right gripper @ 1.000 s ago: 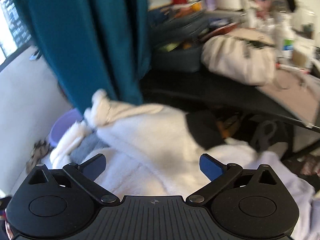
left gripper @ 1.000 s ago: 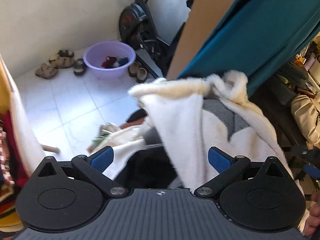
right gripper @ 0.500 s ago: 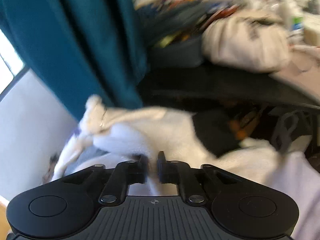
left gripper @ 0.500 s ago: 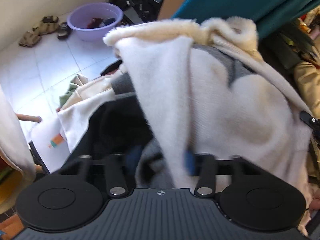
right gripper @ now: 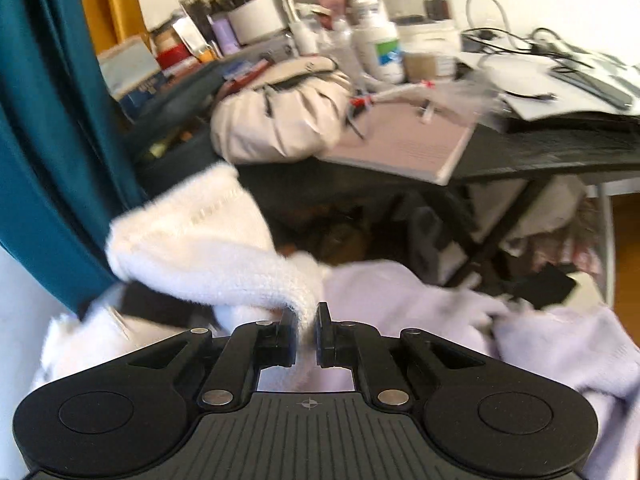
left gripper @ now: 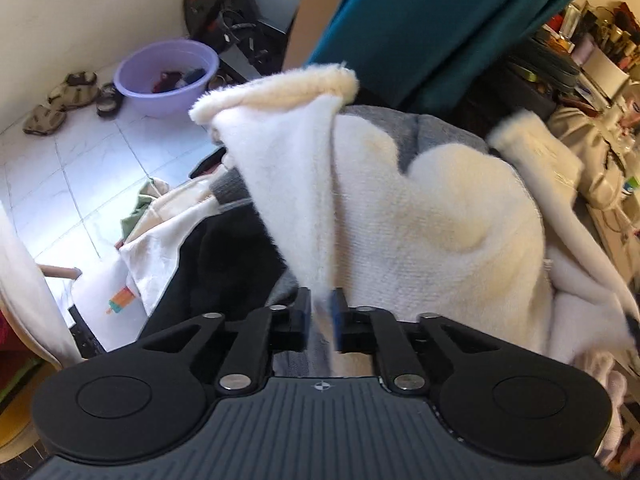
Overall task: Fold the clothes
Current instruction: 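Close the right gripper on the sweater while the left gripper grasps it too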
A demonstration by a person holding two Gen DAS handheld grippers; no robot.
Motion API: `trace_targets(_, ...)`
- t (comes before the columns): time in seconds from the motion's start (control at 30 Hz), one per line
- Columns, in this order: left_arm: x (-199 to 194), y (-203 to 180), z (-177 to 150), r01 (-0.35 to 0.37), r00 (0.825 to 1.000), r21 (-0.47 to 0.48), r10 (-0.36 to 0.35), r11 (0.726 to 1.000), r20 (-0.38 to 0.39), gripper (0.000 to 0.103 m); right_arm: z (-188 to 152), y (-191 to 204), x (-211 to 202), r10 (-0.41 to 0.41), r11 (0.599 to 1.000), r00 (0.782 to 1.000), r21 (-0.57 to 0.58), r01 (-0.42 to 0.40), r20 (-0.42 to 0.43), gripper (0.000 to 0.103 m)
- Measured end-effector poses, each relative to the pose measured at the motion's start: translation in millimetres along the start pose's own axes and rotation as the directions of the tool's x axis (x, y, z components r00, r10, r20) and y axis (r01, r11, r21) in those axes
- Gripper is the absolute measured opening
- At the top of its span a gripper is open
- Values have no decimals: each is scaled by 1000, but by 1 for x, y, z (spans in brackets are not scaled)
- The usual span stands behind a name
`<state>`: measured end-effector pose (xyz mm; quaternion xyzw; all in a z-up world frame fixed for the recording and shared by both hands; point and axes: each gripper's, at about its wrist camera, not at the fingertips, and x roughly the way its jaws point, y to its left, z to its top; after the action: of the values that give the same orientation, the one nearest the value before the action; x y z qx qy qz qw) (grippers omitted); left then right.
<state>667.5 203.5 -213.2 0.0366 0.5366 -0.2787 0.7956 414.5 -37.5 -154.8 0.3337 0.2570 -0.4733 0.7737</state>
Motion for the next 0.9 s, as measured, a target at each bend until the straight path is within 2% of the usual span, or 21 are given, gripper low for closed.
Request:
trace_targets(0.03,4,-1,-1,-15,1000,13,15,1000,-9,64,-7,0,-2,-16,1000,1000,-15,16,1,8)
trace_targets(0.1,10,-6,-3,-46,999,40,47,998,-8,85,-14,6,1,-3,999,1000,-48,3,-12,10)
trace_targets(0.2,17,-16,-4,-33,999,111,31,993,17,85,-16,11,12,45,998,998,-36,-46,-43,21)
trace_targets(0.27,24,-18,-2,-26,1000,86,26,996,7,85,-15,15,23,60,997,997,-44,-62,-47,33)
trace_targets(0.3,26,-16,0,-14,1000,54,15,998,-3,81,-15,16,30,49,997,998,-58,-51,-38,35)
trace_targets(0.37,24,-9,2,64,998,-39,-65,997,-21,49,-14,19,45,27,996,999,-80,-29,-28,54)
trace_targets(0.43,16,-8,2,81,997,-55,-81,995,-15,16,-12,18,65,-3,998,998,-63,-1,-63,55)
trace_targets(0.47,12,-8,2,80,997,-54,-81,995,-9,11,-11,17,74,-11,999,997,-46,7,-78,56)
trace_targets(0.53,3,-8,1,93,996,-33,-93,995,-5,11,-6,14,81,14,1000,996,25,-12,-87,61)
trace_targets(0.6,1,-9,1,114,993,2,-114,993,-27,12,-7,15,86,29,999,996,26,-27,-81,62)
trace_targets(0.67,8,-10,1,95,994,27,-93,995,-49,20,-11,18,83,33,999,998,-5,-33,-57,55)
trace_targets(0.7,12,-9,0,82,996,30,-80,996,-48,33,-14,20,80,33,999,999,-26,-34,-42,51)
trace_targets(0.73,14,-8,-1,77,997,22,-77,997,-30,47,-16,21,77,33,998,999,-46,-34,-27,34)
trace_targets(0.77,17,-7,-2,73,997,14,-73,997,-12,51,-18,23,72,37,997,999,-61,-38,-12,15)
trace_targets(0.8,20,-7,-3,79,997,4,-79,997,2,52,-17,21,64,60,997,998,-54,-60,4,4)
trace_targets(0.87,27,-5,-9,124,992,-23,-123,992,19,51,-19,16,52,139,990,989,-26,-138,46,5)
trace_targets(0.9,29,-5,-11,145,989,-41,-144,989,26,42,-21,15,52,147,988,988,-44,-145,44,5)
